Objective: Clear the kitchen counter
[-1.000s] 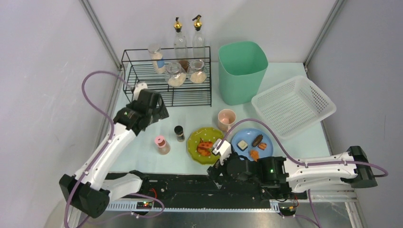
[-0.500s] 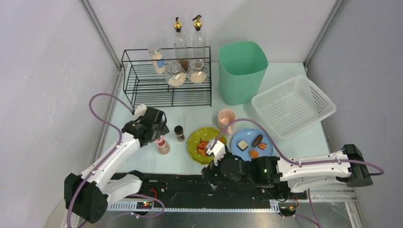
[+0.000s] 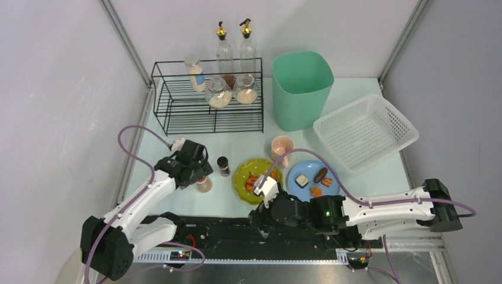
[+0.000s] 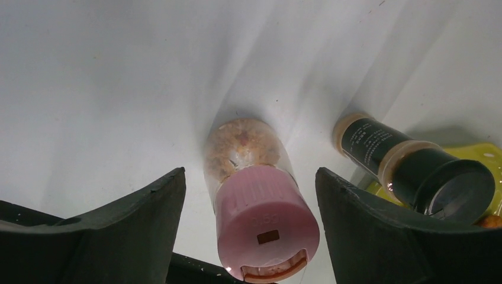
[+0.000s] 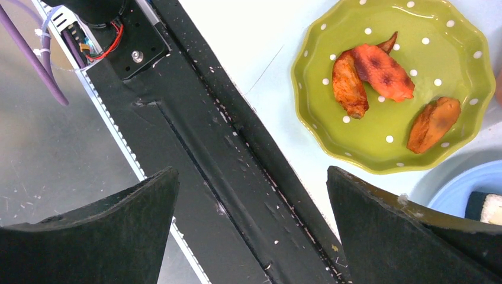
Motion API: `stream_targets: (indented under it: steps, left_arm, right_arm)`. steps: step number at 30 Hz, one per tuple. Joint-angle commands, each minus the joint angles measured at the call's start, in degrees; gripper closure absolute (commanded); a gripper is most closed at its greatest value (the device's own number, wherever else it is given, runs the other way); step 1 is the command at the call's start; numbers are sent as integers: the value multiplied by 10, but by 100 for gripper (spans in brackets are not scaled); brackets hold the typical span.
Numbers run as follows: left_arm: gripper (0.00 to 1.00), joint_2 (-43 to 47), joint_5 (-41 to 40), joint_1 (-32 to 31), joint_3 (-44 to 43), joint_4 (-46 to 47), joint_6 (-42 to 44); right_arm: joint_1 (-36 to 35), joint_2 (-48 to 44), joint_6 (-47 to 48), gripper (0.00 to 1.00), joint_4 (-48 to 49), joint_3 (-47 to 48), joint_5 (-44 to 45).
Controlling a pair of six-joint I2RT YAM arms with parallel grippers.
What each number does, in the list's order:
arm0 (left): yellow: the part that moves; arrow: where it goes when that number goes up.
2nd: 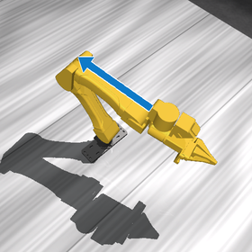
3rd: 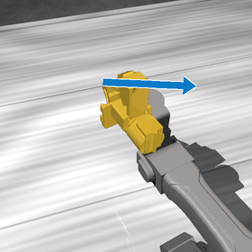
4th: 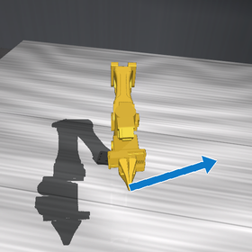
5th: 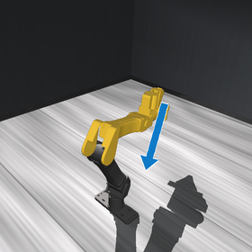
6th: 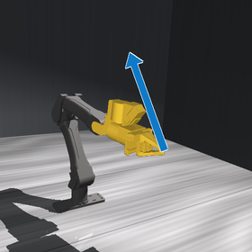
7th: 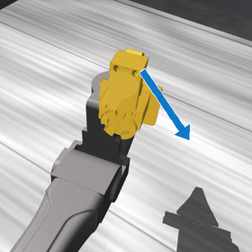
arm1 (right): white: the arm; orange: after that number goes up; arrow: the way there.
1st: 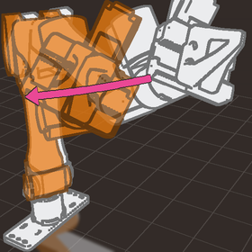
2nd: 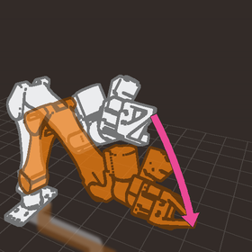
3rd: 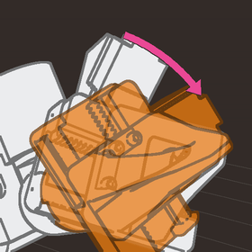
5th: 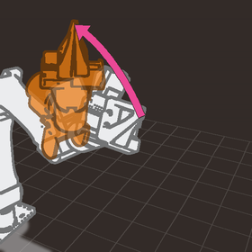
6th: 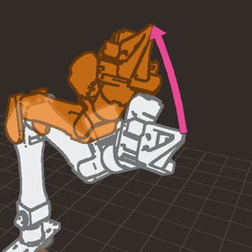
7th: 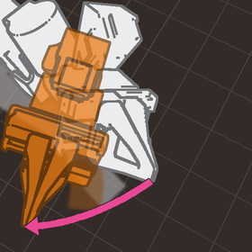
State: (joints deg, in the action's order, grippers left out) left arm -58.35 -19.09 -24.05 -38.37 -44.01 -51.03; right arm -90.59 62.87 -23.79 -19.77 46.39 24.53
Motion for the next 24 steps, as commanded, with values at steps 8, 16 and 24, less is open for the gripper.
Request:
stream_targets:
  steps: [8, 16, 24]
  left_arm:
    - [45, 58, 23, -4, 6, 20, 20]
    - [91, 66, 29, -4, -46, 19, 69]
    - [100, 47, -23, -4, -174, -12, 148]
  right_arm:
    - [-12, 14, -6, 0, 22, 24, 6]
    - [-17, 14, -7, 0, 23, 23, 11]
    - [-22, 11, -9, 0, 17, 23, 19]
